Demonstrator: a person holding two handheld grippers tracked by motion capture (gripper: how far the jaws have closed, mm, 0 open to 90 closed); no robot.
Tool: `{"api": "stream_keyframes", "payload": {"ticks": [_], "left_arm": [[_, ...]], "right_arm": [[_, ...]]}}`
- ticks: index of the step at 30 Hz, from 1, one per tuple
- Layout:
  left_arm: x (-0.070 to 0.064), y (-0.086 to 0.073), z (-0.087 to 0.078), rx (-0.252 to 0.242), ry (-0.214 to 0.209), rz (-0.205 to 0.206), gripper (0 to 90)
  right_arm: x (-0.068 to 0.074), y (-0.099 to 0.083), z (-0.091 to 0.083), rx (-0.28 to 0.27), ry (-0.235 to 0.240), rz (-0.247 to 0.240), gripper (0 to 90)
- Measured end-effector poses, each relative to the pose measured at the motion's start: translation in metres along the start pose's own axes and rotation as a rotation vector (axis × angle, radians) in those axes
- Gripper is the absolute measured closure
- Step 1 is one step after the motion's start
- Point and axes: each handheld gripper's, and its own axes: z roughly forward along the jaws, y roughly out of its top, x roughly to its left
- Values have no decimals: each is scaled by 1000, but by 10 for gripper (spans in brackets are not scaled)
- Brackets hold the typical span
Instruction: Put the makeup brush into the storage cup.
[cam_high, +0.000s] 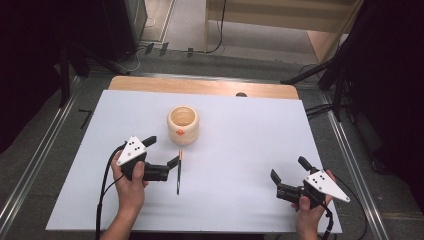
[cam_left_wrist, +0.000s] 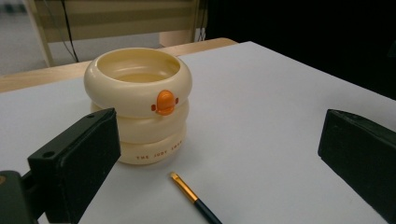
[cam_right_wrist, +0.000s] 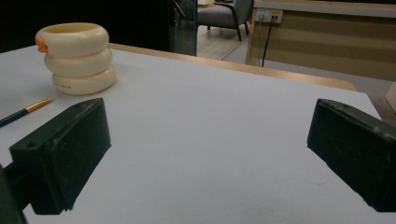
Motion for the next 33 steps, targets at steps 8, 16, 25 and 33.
{"api": "stream_keyframes", "payload": {"ticks": [8,16,25,33], "left_arm": [[-5,1,7,5,-8,1,0],[-10,1,13,14,-11,-1,0],[-17,0,20,45,29,-3,0],[-23,3,27,115,87,-20,0]], "right_arm": [[-1,0,1,5,-3,-2,0],[-2,0,0,8,-10,3,2],[-3,-1,0,11,-11,3,2],[-3,-1,1,18,-16,4,5]]}}
